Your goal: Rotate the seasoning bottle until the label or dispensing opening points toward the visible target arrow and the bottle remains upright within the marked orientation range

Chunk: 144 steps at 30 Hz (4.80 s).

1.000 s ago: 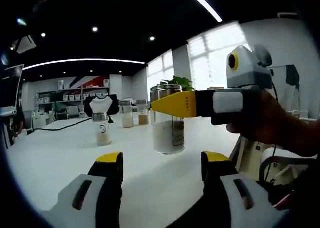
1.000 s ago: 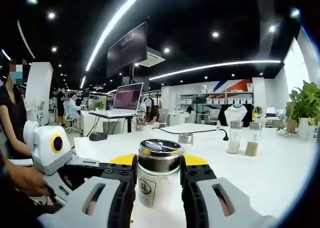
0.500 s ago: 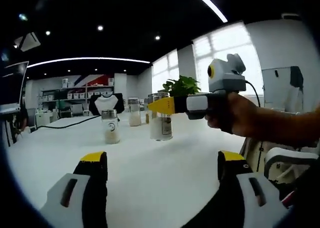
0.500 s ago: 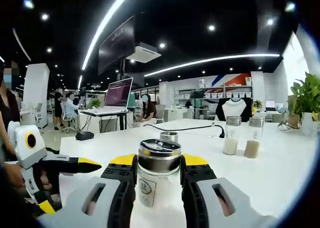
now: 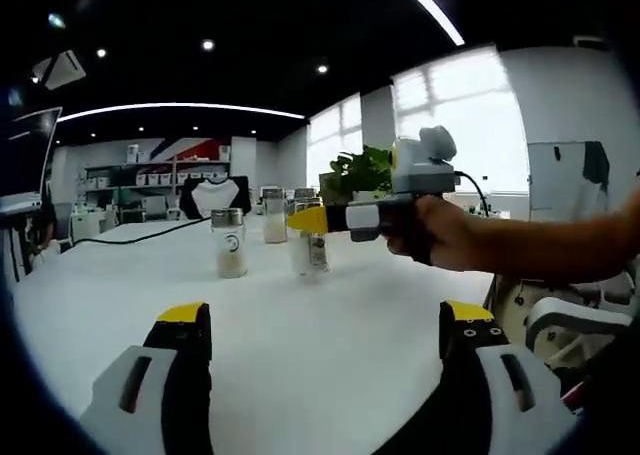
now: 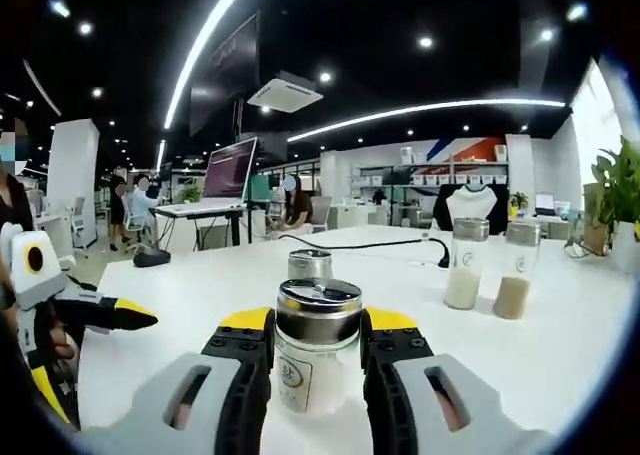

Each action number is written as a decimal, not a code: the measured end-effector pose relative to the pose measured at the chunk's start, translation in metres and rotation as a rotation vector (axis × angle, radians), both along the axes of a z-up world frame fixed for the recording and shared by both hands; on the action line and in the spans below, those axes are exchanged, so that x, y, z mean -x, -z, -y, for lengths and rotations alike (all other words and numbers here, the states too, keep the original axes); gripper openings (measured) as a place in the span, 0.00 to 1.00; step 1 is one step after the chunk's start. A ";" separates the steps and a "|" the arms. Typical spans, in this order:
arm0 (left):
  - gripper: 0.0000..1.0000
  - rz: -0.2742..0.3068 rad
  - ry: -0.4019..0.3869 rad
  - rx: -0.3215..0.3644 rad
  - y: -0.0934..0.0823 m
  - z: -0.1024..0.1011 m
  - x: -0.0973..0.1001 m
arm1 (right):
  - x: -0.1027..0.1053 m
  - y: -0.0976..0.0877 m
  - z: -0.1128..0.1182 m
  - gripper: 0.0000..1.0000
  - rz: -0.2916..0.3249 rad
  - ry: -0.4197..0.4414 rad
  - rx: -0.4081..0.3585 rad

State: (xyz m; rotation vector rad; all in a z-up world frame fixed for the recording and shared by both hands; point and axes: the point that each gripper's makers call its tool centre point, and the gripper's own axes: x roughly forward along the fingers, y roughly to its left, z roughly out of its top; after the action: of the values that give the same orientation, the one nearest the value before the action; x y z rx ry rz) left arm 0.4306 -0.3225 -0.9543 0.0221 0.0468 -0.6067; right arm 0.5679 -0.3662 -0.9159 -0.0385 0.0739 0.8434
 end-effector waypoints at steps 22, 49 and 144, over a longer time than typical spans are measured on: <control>0.98 -0.009 0.028 -0.031 0.003 -0.002 0.002 | -0.042 0.008 -0.008 0.31 0.015 0.030 0.086; 0.95 0.013 0.002 -0.030 -0.006 -0.005 0.003 | -0.066 0.021 -0.001 0.31 -0.024 0.036 0.088; 0.95 0.000 0.020 -0.064 -0.003 0.000 0.004 | -0.049 -0.009 0.001 0.33 0.027 0.058 0.139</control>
State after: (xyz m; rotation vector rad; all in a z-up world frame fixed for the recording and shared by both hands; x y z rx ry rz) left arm 0.4267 -0.3225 -0.9510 0.0845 0.0662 -0.6250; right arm 0.6172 -0.3673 -0.9069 -0.1779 0.1079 0.7783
